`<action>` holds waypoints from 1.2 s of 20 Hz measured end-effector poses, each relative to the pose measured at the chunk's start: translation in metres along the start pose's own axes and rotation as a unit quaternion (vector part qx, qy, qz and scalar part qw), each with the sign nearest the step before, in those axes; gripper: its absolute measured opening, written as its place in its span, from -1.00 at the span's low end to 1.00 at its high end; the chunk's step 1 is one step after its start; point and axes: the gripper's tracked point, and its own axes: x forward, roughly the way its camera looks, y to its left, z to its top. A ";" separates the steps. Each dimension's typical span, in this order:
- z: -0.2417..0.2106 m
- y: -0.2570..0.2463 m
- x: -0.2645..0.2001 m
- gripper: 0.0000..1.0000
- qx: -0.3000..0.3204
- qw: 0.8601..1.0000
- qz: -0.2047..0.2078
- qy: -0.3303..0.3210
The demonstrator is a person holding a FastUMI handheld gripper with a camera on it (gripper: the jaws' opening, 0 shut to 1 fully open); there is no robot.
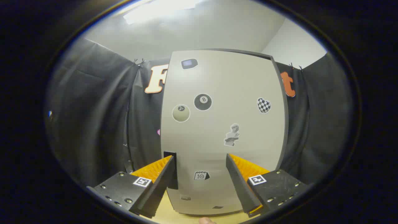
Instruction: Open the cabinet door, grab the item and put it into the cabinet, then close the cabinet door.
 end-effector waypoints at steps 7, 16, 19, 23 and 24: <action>-0.006 0.003 0.008 0.95 0.000 1.000 -0.002 0.010; -0.018 0.022 0.021 0.95 -0.004 1.000 0.009 0.021; -0.022 0.024 0.028 0.95 -0.006 1.000 0.006 0.023; -0.036 0.026 0.041 0.95 -0.022 0.999 -0.004 0.038; -0.041 0.027 0.044 0.95 -0.027 0.999 -0.007 0.043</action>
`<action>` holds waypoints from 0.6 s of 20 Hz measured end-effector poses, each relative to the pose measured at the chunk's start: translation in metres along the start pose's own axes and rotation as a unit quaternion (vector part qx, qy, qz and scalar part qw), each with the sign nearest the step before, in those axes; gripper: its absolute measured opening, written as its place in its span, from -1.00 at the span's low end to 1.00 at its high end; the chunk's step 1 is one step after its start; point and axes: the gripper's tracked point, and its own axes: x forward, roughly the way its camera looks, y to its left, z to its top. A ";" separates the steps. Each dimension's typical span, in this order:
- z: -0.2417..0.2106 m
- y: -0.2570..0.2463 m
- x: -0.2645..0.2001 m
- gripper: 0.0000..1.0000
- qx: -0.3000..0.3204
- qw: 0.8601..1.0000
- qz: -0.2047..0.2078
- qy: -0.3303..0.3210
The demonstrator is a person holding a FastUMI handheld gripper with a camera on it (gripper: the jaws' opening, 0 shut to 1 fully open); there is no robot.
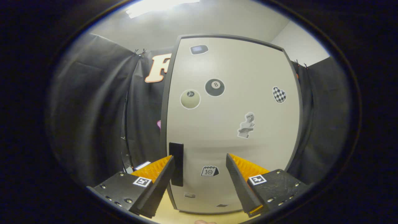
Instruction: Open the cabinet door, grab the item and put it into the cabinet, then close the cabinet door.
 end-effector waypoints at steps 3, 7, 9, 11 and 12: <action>-0.011 0.004 0.014 0.96 -0.012 1.000 -0.009 0.009; -0.023 0.019 0.028 0.96 -0.008 1.000 -0.005 0.025; -0.026 0.028 0.034 0.95 -0.004 1.000 -0.001 0.027; -0.029 0.034 0.038 0.85 -0.005 1.000 -0.003 0.028; -0.031 0.037 0.040 0.77 -0.006 1.000 -0.004 0.030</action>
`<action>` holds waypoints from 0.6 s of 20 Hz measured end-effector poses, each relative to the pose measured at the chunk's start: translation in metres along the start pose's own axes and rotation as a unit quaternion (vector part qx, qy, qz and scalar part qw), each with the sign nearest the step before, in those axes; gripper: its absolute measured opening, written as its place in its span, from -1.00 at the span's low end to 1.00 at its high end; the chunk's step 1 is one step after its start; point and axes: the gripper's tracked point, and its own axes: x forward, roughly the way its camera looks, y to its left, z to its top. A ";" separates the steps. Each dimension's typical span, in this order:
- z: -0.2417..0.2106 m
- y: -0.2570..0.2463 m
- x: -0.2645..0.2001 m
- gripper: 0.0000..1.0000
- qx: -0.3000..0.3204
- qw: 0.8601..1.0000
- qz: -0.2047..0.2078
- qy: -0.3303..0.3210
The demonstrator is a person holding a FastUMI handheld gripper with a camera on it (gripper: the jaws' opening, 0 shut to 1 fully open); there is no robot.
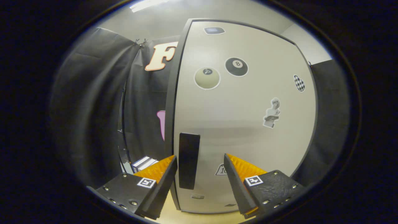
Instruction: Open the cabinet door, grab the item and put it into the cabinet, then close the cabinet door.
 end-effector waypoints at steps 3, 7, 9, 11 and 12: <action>-0.005 0.008 0.007 0.61 -0.002 1.000 -0.003 0.003; -0.009 0.019 0.013 0.49 0.004 1.000 -0.007 0.009; -0.012 0.023 0.017 0.49 0.006 1.000 -0.011 0.013; -0.014 0.019 0.022 0.48 0.004 0.999 -0.028 0.014; -0.012 0.017 0.023 0.37 0.004 0.999 -0.034 0.009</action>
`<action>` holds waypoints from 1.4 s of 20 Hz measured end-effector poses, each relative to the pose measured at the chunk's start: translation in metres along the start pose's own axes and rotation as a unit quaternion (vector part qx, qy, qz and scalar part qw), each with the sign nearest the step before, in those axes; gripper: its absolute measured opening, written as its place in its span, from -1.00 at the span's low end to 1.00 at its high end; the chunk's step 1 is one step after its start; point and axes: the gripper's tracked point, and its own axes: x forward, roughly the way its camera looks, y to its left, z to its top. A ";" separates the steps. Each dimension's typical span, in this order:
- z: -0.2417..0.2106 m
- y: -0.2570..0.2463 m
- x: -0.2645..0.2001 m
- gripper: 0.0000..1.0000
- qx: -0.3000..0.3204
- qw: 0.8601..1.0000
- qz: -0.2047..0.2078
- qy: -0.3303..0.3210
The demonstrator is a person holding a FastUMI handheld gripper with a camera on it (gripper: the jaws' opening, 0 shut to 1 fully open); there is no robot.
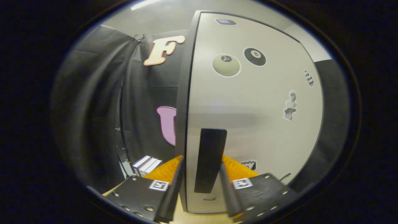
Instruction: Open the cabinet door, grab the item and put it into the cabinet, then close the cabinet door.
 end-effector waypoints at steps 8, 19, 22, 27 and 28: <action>-0.002 -0.004 0.000 -0.35 -0.005 1.000 -0.027 -0.007; -0.003 -0.005 -0.019 -0.81 -0.011 1.000 -0.004 0.004; -0.004 -0.006 -0.031 -0.81 -0.021 1.000 0.020 0.005; -0.008 -0.019 -0.069 -0.81 -0.024 0.998 0.049 0.013; -0.007 -0.023 -0.077 -0.81 -0.022 0.998 0.052 0.014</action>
